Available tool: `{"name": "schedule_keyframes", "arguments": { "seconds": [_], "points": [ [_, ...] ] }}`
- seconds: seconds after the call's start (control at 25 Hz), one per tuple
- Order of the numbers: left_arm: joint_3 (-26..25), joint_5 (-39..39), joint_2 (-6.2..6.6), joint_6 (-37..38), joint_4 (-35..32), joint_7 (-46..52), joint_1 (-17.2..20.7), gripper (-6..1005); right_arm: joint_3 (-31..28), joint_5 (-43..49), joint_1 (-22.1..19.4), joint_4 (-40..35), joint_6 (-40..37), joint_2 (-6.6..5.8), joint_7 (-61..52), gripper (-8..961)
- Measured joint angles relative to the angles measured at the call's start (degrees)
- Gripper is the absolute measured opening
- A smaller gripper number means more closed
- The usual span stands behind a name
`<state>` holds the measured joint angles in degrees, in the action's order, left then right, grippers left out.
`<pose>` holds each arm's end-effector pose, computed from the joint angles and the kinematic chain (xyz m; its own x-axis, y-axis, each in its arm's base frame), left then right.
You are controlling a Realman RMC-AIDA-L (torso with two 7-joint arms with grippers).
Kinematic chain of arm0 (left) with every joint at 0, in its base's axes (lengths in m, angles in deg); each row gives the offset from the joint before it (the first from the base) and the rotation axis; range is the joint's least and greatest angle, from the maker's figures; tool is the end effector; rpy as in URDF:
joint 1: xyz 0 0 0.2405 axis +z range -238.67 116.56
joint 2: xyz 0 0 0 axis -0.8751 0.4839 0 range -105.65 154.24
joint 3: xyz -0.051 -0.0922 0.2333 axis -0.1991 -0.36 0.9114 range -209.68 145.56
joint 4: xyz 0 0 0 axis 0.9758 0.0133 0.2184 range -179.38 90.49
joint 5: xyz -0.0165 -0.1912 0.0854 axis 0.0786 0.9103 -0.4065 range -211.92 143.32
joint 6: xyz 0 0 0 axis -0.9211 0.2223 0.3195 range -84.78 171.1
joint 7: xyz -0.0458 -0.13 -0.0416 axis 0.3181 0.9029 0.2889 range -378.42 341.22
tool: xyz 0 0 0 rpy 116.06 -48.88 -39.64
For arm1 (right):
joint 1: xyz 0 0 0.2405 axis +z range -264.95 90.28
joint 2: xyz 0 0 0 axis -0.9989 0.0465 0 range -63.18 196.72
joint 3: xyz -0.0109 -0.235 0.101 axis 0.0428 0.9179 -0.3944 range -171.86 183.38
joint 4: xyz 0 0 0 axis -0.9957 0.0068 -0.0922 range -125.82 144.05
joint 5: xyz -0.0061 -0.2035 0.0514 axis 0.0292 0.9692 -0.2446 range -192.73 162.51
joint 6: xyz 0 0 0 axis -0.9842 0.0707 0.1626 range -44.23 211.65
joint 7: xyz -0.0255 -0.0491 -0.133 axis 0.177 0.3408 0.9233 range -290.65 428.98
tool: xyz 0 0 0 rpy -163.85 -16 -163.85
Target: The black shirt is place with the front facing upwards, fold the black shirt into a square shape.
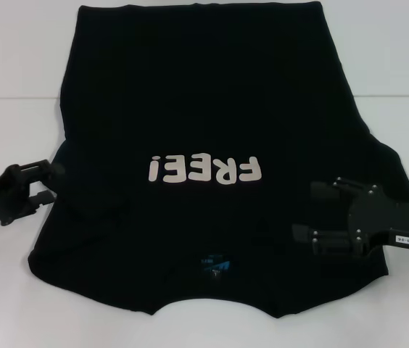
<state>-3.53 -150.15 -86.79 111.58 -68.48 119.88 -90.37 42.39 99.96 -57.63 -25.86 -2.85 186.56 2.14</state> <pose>-0.3554 0.3504 0.0438 -0.2954 0.7211 0.6267 0.9514 0.1622 0.2618 0.2729 0.3277 -0.0080 0.8433 -0.2093 -0.4950 -0.3716 -0.8925 -0.2556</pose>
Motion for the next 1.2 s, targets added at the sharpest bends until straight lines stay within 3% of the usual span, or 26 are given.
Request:
{"name": "schedule_keyframes", "arguments": {
  "seconds": [0.4, 1.2],
  "points": [
    [0.82, 0.06, -0.56, -7.57, 3.67, -0.26, -1.65, 673, -0.03, 0.03, -0.09, 0.00, 0.01, -0.01, 0.04, 941],
    [1.70, 0.11, -1.09, -9.98, 4.33, -0.41, -3.77, 671, 0.37, -0.03, 0.36, 0.00, 0.62, 0.00, 0.03, 940]
  ]
}}
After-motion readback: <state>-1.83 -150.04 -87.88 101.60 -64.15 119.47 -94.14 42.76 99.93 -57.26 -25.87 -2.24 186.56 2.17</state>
